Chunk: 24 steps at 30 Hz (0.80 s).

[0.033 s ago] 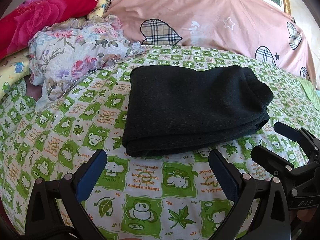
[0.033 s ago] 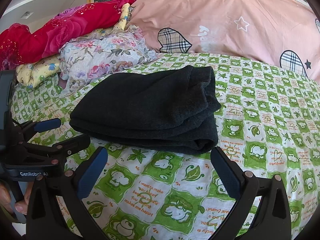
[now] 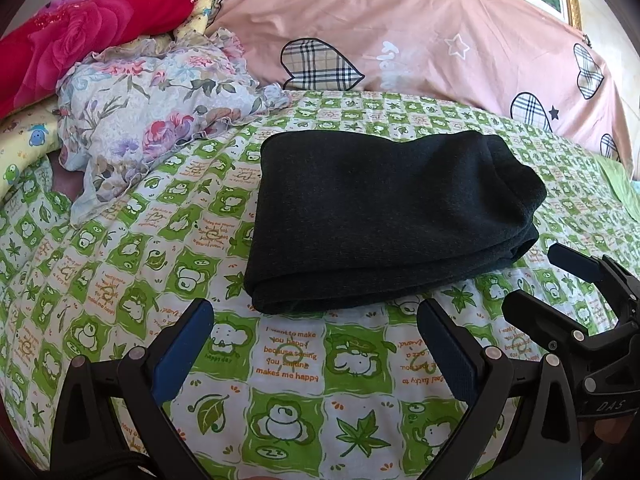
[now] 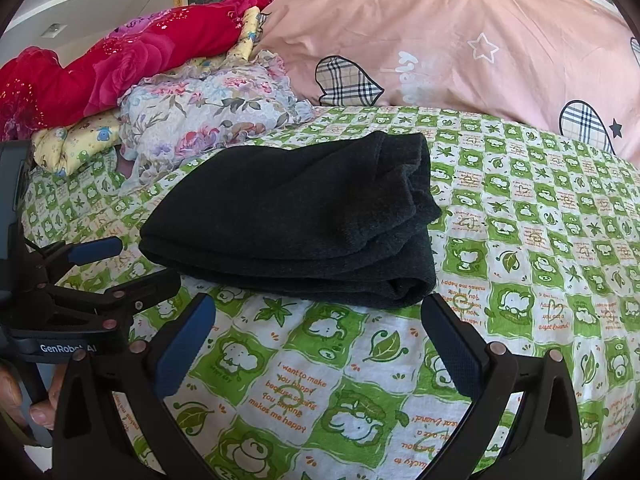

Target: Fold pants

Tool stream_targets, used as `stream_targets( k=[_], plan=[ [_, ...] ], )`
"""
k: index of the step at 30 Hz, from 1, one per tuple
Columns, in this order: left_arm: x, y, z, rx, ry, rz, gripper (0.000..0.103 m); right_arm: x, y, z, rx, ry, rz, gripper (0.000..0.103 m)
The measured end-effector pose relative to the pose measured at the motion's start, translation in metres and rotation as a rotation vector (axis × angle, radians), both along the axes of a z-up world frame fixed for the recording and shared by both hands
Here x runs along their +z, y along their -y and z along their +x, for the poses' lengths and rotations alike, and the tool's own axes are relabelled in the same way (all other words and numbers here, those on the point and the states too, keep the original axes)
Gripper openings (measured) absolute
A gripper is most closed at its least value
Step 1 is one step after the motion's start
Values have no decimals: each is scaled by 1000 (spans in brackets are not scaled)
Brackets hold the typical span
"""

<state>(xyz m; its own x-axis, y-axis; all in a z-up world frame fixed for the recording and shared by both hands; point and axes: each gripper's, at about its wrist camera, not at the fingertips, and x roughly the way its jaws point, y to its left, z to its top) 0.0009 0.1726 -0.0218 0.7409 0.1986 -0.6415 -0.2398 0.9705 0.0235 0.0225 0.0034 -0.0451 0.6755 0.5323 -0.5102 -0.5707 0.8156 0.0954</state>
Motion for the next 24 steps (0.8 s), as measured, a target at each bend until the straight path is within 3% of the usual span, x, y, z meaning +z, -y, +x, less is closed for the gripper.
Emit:
stream_targets(
  k=[24],
  plan=[
    [2,-2,-2,-1,-1,-22,102,10,6,-1,-3,0,33,102]
  ],
)
